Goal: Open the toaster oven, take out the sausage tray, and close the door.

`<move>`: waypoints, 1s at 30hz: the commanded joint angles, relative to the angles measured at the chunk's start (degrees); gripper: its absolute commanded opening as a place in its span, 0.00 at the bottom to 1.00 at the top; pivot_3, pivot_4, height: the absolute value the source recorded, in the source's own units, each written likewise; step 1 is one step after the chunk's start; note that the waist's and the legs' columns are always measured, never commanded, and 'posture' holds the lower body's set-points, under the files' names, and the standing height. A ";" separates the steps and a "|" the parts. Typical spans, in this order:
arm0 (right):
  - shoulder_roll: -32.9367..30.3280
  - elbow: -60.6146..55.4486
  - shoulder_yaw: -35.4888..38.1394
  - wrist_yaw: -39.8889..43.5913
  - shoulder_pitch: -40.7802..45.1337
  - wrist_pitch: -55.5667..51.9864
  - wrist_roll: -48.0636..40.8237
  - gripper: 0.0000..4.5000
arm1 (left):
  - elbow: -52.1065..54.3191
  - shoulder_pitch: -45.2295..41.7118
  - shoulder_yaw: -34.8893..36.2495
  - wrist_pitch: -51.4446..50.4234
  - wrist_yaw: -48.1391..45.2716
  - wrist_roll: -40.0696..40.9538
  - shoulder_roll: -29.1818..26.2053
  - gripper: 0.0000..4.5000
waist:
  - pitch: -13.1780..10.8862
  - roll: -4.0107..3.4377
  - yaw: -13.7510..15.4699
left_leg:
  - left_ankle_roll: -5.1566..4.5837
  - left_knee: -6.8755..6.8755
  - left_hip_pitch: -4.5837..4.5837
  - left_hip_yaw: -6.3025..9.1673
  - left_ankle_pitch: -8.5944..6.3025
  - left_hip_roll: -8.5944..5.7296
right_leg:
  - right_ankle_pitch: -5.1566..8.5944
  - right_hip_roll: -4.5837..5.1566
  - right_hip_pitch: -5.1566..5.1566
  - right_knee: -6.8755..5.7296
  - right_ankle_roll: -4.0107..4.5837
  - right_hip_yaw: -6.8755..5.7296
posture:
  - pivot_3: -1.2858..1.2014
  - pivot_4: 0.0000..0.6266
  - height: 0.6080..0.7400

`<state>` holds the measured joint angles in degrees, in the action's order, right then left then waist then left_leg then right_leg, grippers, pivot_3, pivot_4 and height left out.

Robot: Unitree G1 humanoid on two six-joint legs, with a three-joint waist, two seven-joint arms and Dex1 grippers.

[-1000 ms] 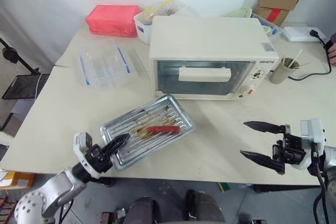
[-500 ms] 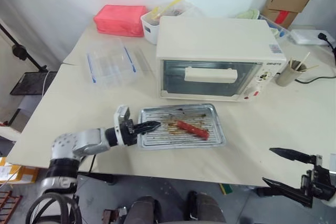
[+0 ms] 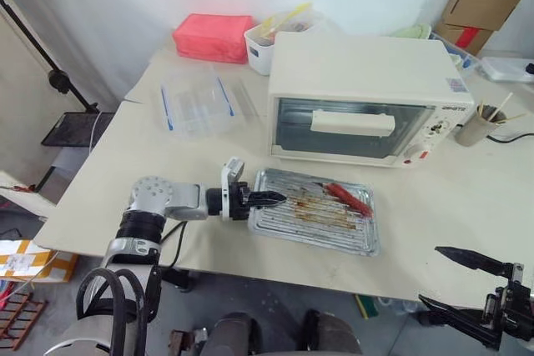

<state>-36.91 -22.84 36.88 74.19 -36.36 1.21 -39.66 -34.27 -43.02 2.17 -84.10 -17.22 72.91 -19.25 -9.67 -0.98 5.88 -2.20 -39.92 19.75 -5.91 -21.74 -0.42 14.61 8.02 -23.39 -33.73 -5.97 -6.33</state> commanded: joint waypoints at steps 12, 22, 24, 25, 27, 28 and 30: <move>-1.39 -0.76 -1.31 -2.45 4.43 -0.93 -0.14 1.00 | 22.50 12.08 1.84 9.56 -12.58 -15.50 -8.92 0.94 | -0.13 0.22 -2.53 | 0.03 0.38 -0.11 -0.09 0.02 0.11 | 0.07 -0.13 -0.12 0.03 0.12 -0.01 | 0.52 0.24 1.00; -3.00 3.63 -5.77 -0.91 11.22 -1.10 1.11 1.00 | 39.42 32.53 5.20 55.69 -40.59 -37.53 -28.39 0.99 | -0.43 0.44 -4.55 | 0.28 1.08 -0.34 -0.36 0.14 0.35 | 0.32 -0.38 -0.43 0.05 0.56 0.14 | 0.52 0.24 1.00; -3.65 4.59 -6.58 -0.22 13.10 -1.16 1.02 1.00 | 38.32 35.21 6.61 63.34 -45.68 -40.44 -31.14 0.99 | -0.45 0.41 -4.43 | 0.21 1.10 -0.14 -0.38 0.10 0.36 | 0.32 -0.37 -0.62 0.09 0.57 0.15 | 0.52 0.24 1.00; -4.04 4.94 -6.97 0.26 13.86 -1.22 0.89 1.00 | 37.91 36.15 7.83 65.18 -47.08 -40.46 -31.62 0.99 | -0.47 0.38 -4.35 | 0.17 1.09 -0.05 -0.38 0.08 0.36 | 0.32 -0.35 -0.66 0.12 0.57 0.13 | 0.52 0.24 1.00; -4.87 5.61 -7.97 1.21 15.69 -1.38 0.76 1.00 | 37.07 37.36 10.34 69.12 -47.88 -41.34 -31.75 0.99 | -0.47 0.34 -4.31 | 0.10 1.05 0.20 -0.37 0.04 0.33 | 0.31 -0.27 -0.90 0.11 0.56 0.09 | 0.52 0.24 1.00; -5.33 5.85 -8.55 1.73 16.66 -1.69 0.66 1.00 | 36.62 38.00 11.41 71.28 -48.64 -41.95 -31.84 0.99 | -0.49 0.33 -4.32 | 0.05 0.96 0.47 -0.35 0.03 0.32 | 0.31 -0.27 -1.13 0.06 0.55 0.06 | 0.52 0.24 1.00; -6.14 6.29 -9.94 2.85 18.47 -1.79 0.78 1.00 | 35.56 39.30 12.57 75.94 -50.83 -43.65 -32.34 0.99 | -0.50 0.33 -4.51 | -0.10 0.90 0.57 -0.30 0.07 0.32 | 0.30 -0.29 -1.18 0.04 0.54 -0.09 | 0.52 0.24 1.00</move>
<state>-42.29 -16.35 27.26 75.80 -18.31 -0.38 -38.15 1.33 -4.45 12.41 -12.70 -66.02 30.55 -50.60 -10.17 -0.66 1.38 -2.57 -39.03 20.32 -6.22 -21.53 -0.09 14.91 7.73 -24.57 -33.70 -5.44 -6.52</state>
